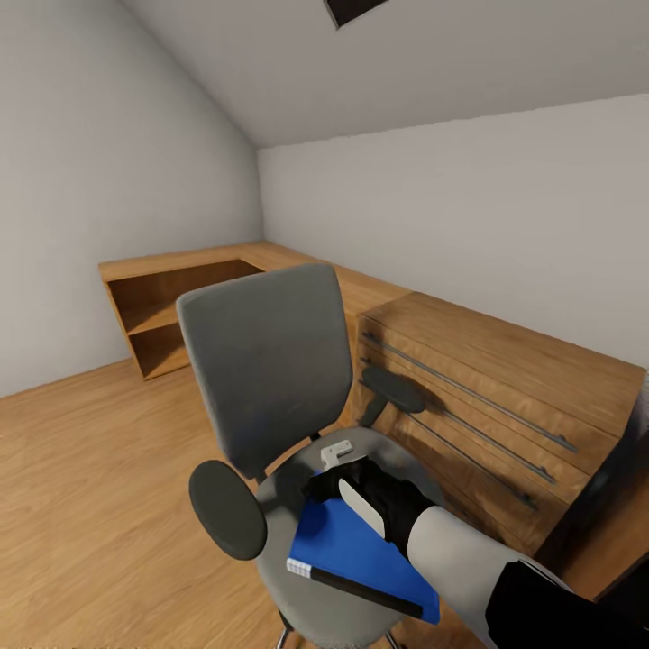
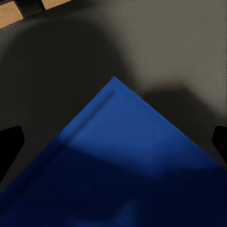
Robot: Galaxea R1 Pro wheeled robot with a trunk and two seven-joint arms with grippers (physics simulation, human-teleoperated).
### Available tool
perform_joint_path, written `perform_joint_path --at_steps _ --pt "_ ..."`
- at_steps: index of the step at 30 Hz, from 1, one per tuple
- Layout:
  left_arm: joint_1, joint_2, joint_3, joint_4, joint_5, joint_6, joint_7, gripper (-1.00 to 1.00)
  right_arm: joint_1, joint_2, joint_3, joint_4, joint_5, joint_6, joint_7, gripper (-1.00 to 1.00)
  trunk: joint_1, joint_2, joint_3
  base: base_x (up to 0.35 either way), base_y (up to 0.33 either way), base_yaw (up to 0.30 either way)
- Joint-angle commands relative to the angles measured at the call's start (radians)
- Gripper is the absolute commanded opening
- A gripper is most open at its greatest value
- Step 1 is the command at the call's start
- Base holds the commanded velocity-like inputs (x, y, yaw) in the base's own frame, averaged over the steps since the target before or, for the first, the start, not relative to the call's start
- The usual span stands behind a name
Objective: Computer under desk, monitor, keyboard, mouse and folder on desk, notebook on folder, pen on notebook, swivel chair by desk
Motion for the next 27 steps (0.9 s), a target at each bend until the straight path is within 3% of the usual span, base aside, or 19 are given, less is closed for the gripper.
perform_joint_path --at_steps 1,27 --pt "0.001 0.000 0.000 -0.003 0.008 0.002 0.005 1.00 -0.002 0.000 0.006 0.000 -0.009 0.002 -0.007 1.00 0.000 0.000 -0.001 -0.027 0.000 0.000" --pt "0.001 -0.003 0.000 0.013 0.008 0.000 0.007 1.00 -0.003 0.000 -0.002 0.000 -0.010 0.002 -0.007 1.00 0.000 0.000 -0.001 -0.061 0.000 0.000"
